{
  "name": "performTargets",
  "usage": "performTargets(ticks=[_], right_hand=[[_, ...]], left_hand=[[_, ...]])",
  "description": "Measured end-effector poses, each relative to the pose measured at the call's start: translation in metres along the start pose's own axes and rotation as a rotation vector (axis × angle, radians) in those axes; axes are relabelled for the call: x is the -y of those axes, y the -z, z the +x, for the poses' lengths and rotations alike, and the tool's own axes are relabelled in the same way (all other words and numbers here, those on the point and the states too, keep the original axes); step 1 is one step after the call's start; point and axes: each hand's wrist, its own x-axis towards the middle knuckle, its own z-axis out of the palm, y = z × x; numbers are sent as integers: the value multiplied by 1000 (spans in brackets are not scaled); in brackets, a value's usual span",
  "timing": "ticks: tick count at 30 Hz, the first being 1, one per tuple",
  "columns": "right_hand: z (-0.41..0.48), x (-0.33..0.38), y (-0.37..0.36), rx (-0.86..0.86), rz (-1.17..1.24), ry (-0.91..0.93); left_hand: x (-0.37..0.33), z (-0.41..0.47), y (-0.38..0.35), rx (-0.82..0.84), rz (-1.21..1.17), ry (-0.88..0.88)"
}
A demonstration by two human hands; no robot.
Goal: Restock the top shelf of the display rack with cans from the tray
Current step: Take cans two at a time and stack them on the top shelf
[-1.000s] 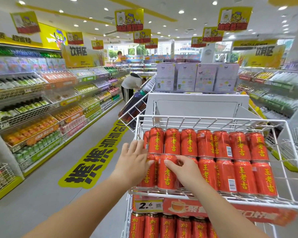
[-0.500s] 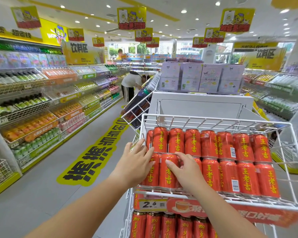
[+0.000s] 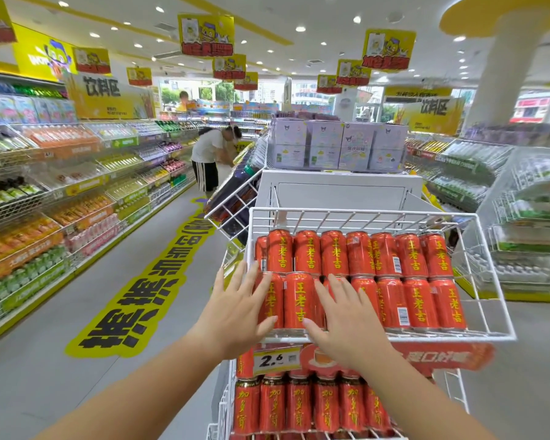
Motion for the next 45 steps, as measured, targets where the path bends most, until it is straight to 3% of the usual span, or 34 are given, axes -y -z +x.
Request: performTargets(ticks=[15,25,30,45], right_hand=[[-114,-8,-26,66,-75,94],[-185,-6,-112,144,-22,158],[-226,6,-202,246,12,134],[-429,36,-584,697,145,49]], left_hand=[[-78,-117,9,116,-67,100],[-115,-204,-68,310,-79,78],[-129,-260,-153,421,-157,79],[-218,-513,-481,851,-230,37]])
